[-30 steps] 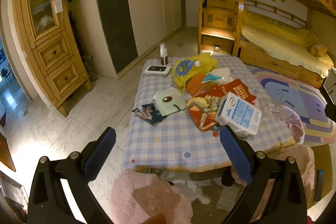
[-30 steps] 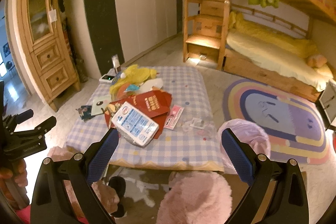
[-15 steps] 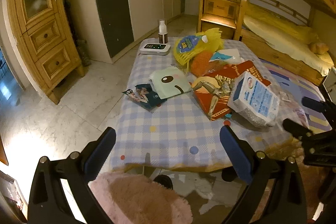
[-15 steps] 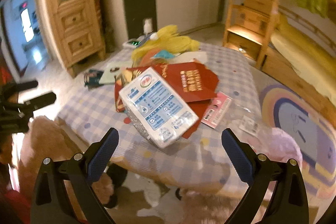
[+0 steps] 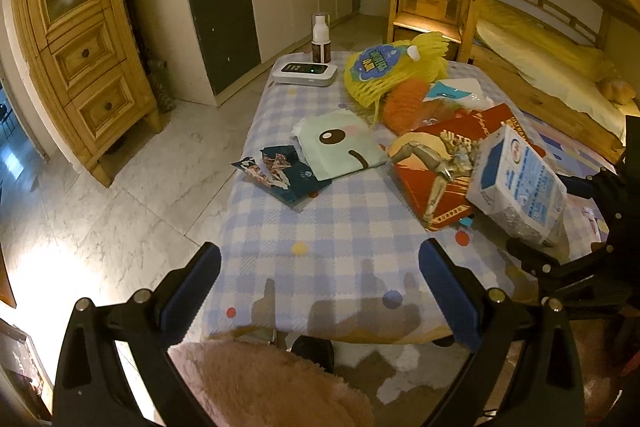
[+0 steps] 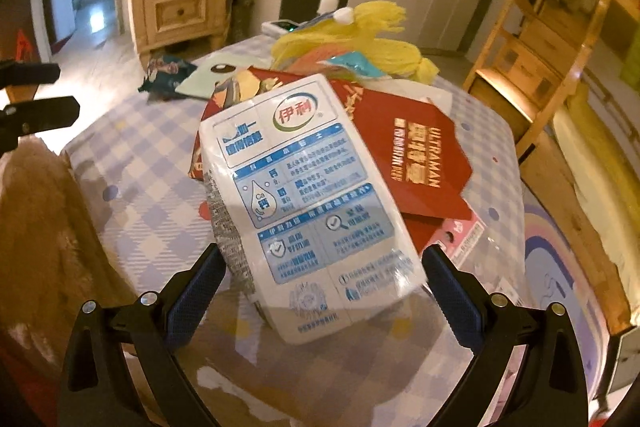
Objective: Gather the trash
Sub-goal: 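Grasp the white milk carton with the right tool while the left tool grasps a dark snack wrapper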
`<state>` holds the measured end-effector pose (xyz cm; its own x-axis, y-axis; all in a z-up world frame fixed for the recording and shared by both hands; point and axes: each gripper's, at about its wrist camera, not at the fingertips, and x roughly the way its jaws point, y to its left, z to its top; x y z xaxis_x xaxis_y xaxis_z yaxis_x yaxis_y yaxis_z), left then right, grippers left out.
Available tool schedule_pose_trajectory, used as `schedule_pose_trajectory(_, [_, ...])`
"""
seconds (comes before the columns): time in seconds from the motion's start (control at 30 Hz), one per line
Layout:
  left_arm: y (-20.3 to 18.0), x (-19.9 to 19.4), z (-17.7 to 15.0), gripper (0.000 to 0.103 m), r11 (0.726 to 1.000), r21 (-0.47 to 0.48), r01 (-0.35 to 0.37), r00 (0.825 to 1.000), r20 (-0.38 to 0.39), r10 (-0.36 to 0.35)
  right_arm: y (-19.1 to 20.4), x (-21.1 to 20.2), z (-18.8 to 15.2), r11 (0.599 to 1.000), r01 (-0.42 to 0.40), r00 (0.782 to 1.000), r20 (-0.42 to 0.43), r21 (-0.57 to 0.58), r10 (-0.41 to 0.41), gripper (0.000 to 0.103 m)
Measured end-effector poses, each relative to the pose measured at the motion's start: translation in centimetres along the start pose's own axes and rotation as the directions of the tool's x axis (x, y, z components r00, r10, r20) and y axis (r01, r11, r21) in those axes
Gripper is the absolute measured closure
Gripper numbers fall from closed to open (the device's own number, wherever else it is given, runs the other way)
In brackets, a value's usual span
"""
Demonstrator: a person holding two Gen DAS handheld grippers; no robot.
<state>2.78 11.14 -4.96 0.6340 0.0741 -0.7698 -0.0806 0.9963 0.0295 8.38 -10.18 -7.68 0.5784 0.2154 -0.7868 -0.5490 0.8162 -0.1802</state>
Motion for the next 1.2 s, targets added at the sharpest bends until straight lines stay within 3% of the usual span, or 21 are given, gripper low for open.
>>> schedule_pose_trajectory(0.13, [0.2, 0.3, 0.2, 0.007, 1.000, -0.005, -0.001, 1.000, -0.002, 0.001, -0.1, -0.5, 0.4, 1.000, -0.002, 1.000, 0.003, 0.024, 0.002, 0.012])
schedule_pose_trajectory(0.27, [0.6, 0.1, 0.1, 0.007, 1.000, -0.009, 0.004, 1.000, 0.010, -0.004, -0.8, -1.7, 0.5, 0.993, -0.061, 0.998, 0.022, 0.106, 0.059, 0.013])
schedule_pose_trajectory(0.47, [2.4, -0.5, -0.1, 0.007, 0.998, -0.065, 0.019, 1.000, 0.018, -0.018, -0.7, -4.5, 1.0, 0.978, -0.115, 0.988, 0.120, 0.176, 0.095, 0.014])
schedule_pose_trajectory(0.63, [4.6, 0.1, 0.3, 0.016, 0.992, -0.123, 0.023, 1.000, 0.013, -0.022, -1.0, -5.8, 1.9, 0.961, -0.124, 0.982, 0.171, 0.248, 0.083, 0.014])
schedule_pose_trajectory(0.73, [4.8, 1.3, 0.8, 0.026, 0.993, -0.111, 0.035, 0.999, 0.005, -0.034, -1.5, -6.0, 2.4, 0.947, -0.128, 0.980, 0.186, 0.296, 0.074, 0.014])
schedule_pose_trajectory(0.9, [4.6, 4.9, 2.6, 0.052, 0.989, -0.140, 0.056, 0.997, -0.048, -0.063, -2.6, -6.2, 3.1, 0.928, -0.121, 0.979, 0.195, 0.352, 0.054, 0.014])
schedule_pose_trajectory(1.07, [5.0, 8.7, 3.6, 0.062, 0.975, -0.207, 0.087, 0.988, -0.106, -0.110, -3.1, -6.4, 2.7, 0.923, -0.110, 0.981, 0.189, 0.369, 0.041, 0.014])
schedule_pose_trajectory(1.2, [5.7, 10.0, 3.8, 0.089, 0.957, -0.263, 0.122, 0.982, -0.107, -0.155, -3.4, -6.6, 2.3, 0.919, -0.100, 0.983, 0.182, 0.382, 0.031, 0.014])
